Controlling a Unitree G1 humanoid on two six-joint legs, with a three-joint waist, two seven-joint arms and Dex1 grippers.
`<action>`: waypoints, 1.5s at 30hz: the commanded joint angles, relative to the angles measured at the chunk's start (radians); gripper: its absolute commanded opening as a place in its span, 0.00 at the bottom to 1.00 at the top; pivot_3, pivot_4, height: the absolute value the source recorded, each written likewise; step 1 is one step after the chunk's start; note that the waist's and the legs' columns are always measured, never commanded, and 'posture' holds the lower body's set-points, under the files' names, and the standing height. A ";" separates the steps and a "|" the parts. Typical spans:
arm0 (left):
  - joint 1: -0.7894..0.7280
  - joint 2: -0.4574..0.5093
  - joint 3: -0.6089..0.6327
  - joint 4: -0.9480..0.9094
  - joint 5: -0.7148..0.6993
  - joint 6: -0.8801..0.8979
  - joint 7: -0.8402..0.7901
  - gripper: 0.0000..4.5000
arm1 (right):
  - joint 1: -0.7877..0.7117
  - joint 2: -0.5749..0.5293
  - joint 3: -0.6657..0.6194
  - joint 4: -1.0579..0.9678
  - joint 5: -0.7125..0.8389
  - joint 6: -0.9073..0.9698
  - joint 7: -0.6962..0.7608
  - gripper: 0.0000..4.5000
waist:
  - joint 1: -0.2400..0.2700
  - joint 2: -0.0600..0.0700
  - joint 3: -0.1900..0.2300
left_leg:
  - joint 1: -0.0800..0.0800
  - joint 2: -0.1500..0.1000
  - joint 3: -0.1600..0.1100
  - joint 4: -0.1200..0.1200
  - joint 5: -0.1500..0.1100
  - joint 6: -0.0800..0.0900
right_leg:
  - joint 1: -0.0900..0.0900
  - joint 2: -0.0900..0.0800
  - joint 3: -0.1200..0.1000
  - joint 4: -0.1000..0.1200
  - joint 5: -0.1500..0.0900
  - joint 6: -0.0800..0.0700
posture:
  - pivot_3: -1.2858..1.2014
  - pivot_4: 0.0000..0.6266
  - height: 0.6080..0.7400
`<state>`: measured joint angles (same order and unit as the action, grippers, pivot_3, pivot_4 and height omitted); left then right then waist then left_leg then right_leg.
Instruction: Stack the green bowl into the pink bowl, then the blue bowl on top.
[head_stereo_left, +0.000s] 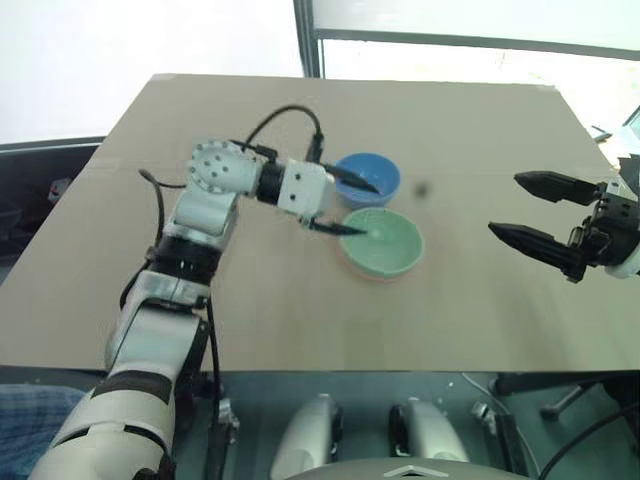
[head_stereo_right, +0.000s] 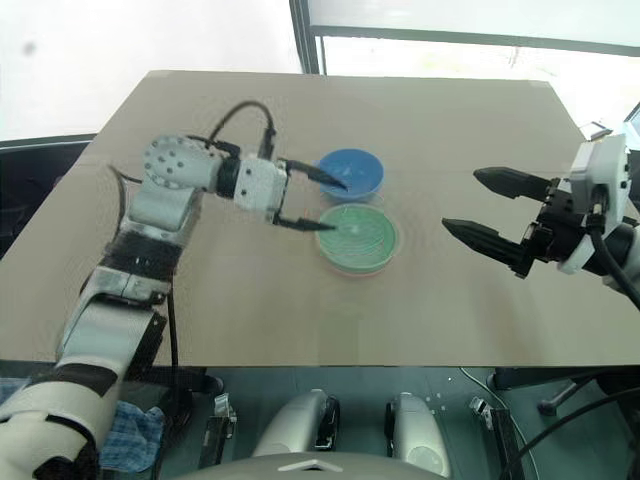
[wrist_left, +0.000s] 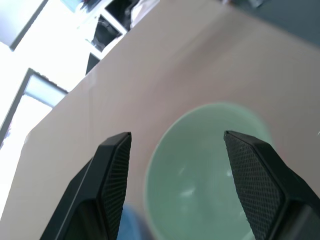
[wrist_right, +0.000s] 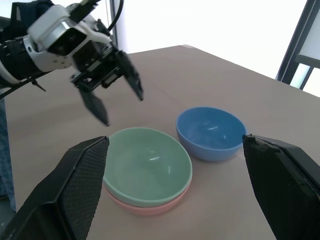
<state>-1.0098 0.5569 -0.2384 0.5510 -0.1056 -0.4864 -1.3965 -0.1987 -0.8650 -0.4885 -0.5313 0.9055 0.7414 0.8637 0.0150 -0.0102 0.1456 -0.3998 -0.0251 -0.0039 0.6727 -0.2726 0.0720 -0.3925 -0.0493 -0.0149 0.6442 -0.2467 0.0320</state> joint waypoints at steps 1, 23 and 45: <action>-0.105 0.011 -0.031 0.255 0.197 -0.180 0.183 0.69 | -0.004 -0.019 -0.023 -0.010 0.009 -0.025 -0.001 1.00 | 0.000 0.000 0.000 | 0.000 0.000 0.000 0.000 0.000 0.000 | 0.000 0.000 0.000 0.000 0.000 0.000 | 0.52 0.24 1.00; -0.323 -0.148 -0.287 0.747 0.723 -0.268 0.831 0.69 | 0.071 -0.064 -0.088 -0.023 -0.031 -0.014 -0.085 1.00 | 0.001 -0.006 0.003 | -0.002 0.000 0.001 0.000 0.000 0.001 | -0.002 -0.001 0.001 0.000 0.001 0.002 | 0.52 0.24 1.00; -0.340 -0.198 -0.320 0.778 0.786 -0.245 0.909 0.26 | 0.091 -0.091 -0.087 -0.015 -0.031 0.004 -0.116 1.00 | 0.002 -0.006 0.003 | -0.002 0.000 0.001 0.000 0.000 0.001 | -0.002 -0.001 0.001 0.000 0.001 0.002 | 0.52 0.24 1.00</action>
<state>-1.3185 0.3602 -0.5674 1.3300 0.6868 -0.7295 -0.4930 -0.0949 -0.9434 -0.5376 -0.5397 0.8686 0.7570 0.7535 0.0172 -0.0159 0.1489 -0.4022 -0.0254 -0.0024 0.6726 -0.2730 0.0727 -0.3948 -0.0504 -0.0139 0.6446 -0.2458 0.0337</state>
